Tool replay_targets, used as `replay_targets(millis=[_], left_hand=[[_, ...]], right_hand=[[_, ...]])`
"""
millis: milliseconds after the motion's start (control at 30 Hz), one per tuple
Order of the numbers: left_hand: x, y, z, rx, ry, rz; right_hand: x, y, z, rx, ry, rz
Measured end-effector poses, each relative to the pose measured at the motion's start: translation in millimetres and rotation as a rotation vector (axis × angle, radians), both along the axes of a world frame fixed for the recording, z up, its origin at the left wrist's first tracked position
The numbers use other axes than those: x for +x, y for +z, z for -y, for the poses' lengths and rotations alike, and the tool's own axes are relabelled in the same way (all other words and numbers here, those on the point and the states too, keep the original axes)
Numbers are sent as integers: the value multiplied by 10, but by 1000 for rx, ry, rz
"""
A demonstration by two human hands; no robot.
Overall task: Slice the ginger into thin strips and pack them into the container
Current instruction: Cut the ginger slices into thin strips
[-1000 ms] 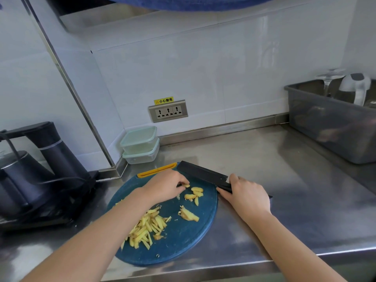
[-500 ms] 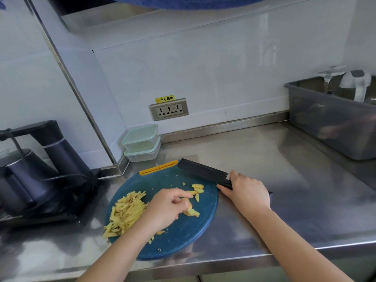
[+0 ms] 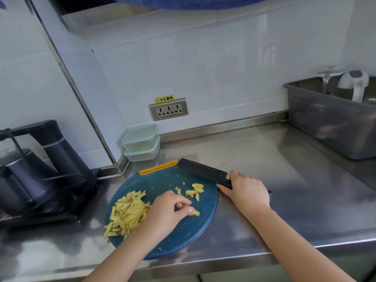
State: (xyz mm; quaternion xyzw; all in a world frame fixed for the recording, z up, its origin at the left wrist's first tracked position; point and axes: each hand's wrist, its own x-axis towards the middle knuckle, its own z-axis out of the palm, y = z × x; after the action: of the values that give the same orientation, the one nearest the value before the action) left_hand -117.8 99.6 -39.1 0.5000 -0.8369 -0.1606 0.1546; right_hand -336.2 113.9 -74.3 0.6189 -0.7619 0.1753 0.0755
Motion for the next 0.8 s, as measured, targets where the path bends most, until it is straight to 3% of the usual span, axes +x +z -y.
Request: replay_targets(millis=[300, 633, 800], left_hand=[[-45, 257, 295, -95, -93, 9], [-337, 104, 577, -23, -191, 85], [-288, 98, 632, 14, -150, -9]], right_hand=[[2, -3, -5, -13, 1, -11], [-2, -22, 24, 0, -25, -38], [1, -18, 22, -2, -23, -25]])
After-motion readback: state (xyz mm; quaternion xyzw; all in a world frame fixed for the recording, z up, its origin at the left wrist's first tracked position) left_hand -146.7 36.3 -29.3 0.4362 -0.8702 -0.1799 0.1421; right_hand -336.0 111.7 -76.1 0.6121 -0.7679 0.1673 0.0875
